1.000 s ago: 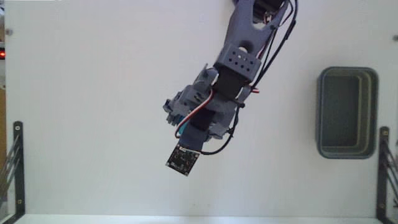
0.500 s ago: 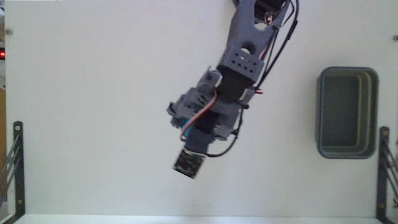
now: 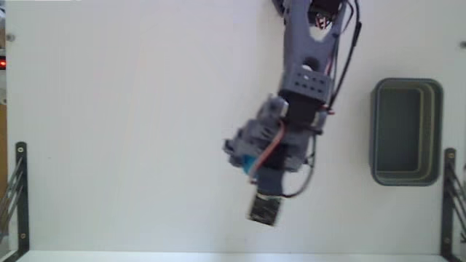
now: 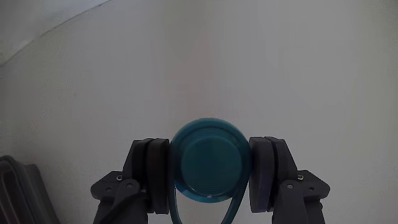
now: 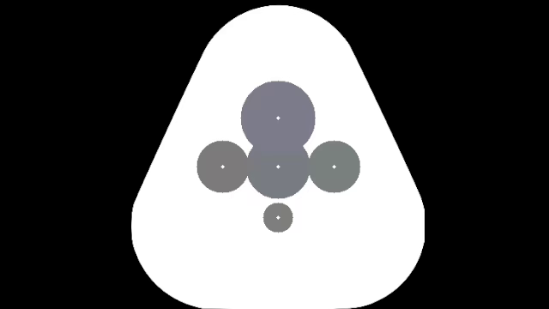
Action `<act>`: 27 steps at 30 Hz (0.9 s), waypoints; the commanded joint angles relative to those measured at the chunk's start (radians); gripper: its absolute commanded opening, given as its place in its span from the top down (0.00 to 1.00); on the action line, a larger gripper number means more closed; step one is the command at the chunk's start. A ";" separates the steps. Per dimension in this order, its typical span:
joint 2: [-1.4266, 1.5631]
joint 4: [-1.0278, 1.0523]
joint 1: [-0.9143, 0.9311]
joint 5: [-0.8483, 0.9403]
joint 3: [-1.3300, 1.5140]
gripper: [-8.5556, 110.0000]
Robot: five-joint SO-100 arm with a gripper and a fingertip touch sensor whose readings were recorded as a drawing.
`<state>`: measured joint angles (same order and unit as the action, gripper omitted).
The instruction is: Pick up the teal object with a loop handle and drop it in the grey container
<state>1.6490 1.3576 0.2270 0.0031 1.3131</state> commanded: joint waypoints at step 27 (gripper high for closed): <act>0.002 0.046 -0.531 -0.003 -0.116 0.37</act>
<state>1.6107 1.3929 -0.2562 0.0046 1.2563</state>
